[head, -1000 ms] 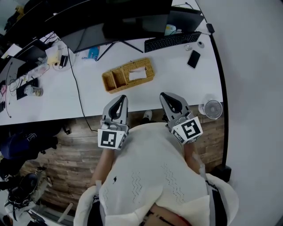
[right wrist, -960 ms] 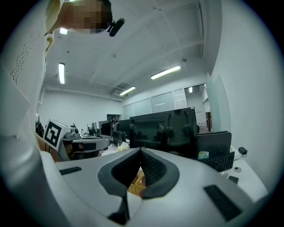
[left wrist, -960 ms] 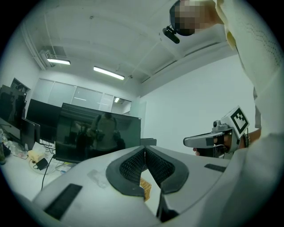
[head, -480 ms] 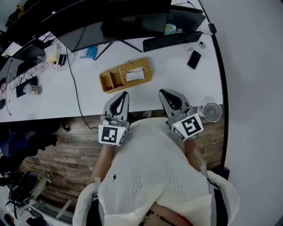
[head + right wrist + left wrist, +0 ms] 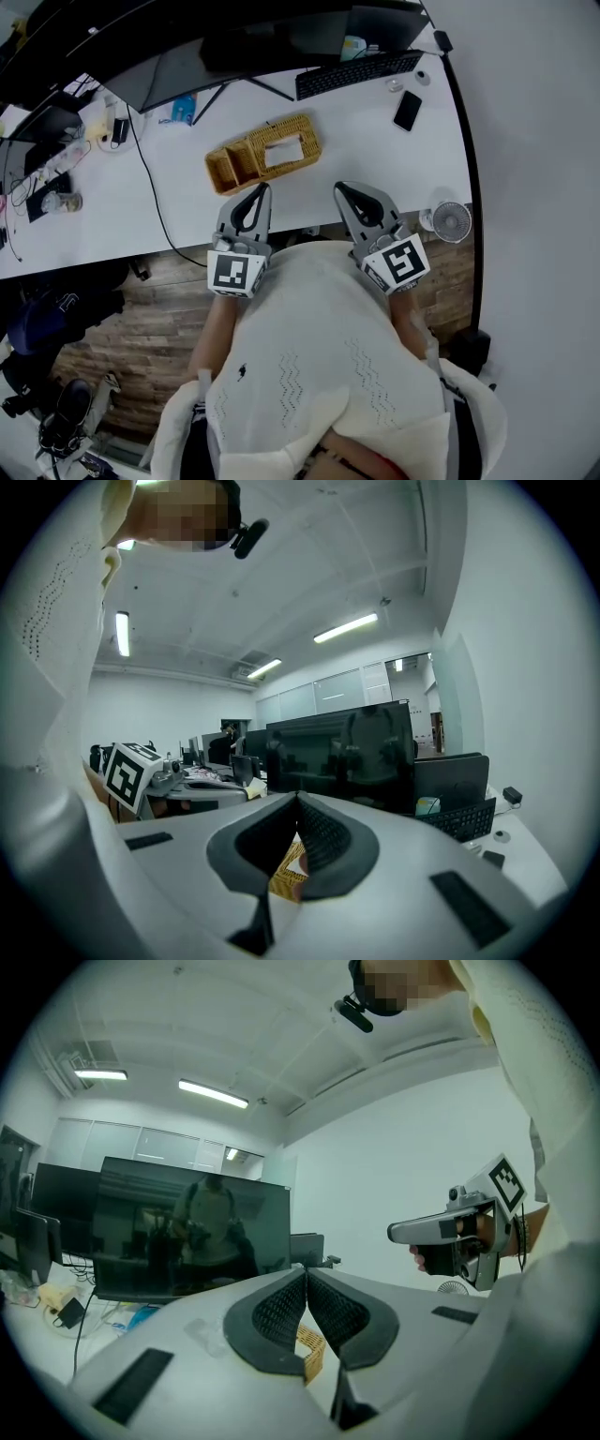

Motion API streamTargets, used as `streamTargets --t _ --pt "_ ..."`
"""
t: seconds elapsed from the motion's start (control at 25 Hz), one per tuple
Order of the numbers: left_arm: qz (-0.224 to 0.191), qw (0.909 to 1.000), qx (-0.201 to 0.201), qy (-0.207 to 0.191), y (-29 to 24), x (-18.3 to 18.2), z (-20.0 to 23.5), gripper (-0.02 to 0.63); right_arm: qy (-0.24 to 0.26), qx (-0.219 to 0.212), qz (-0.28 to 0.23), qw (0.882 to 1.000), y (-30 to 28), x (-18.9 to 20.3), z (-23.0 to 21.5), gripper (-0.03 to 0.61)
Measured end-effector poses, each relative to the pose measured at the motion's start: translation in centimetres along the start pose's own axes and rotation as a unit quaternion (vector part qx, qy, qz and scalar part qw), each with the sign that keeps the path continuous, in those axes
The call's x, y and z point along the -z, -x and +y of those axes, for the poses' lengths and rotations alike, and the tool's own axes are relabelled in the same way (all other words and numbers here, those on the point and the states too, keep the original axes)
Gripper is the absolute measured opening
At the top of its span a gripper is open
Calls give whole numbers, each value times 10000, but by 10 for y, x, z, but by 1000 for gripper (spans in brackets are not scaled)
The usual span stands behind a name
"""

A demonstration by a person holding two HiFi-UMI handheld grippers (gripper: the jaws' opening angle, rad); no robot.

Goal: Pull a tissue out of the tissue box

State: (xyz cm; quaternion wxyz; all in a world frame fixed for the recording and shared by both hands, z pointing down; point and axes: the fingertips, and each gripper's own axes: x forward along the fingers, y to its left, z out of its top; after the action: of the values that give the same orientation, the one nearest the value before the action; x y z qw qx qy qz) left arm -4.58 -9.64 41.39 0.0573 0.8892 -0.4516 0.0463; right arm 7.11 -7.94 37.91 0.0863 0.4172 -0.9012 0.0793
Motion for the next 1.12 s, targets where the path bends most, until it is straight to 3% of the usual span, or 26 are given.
streamTargets --t 0.56,0.76,0.96,1.12 --pt "967 9909 764 -539 -26 63 12 18 -87 645 289 9975 -6 8 8 2" --pt "1233 9859 967 -596 -38 84 14 109 -72 974 370 9945 -1 10 9 2" --pt "1578 9780 1132 -762 -53 110 13 109 -179 1281 434 9906 8 16 9 2" --pt "2152 9663 1075 -919 -64 140 18 109 -277 1501 463 9872 12 21 8 2"
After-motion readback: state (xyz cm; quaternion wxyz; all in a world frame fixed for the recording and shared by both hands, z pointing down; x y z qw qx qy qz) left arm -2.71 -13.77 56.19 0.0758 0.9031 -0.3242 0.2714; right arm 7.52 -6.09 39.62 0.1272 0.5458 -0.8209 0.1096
